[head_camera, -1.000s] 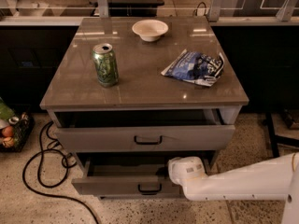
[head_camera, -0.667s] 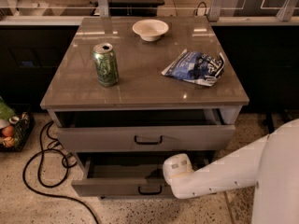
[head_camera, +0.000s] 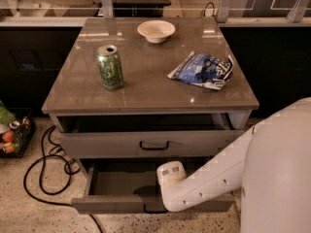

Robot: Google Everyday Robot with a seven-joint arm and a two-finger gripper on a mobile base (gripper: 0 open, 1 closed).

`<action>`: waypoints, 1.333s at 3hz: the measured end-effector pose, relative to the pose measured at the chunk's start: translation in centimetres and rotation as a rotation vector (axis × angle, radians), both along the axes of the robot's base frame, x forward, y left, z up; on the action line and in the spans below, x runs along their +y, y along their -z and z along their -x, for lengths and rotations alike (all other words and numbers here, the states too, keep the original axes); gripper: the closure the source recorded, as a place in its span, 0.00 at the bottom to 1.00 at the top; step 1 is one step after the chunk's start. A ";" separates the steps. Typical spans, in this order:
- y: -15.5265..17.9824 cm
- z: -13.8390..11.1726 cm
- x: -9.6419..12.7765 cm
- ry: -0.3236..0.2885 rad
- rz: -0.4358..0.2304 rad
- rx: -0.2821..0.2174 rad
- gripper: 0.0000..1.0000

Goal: Open middle drawer

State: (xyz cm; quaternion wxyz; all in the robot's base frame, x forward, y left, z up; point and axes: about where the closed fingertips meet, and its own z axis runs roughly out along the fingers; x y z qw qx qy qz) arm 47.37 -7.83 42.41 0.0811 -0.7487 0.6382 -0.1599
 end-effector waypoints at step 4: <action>4.2 6.1 -2.5 0.226 -0.129 0.233 1.00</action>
Offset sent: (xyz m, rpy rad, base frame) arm -0.0863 -0.0390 -0.0601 0.2171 0.3434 -0.3524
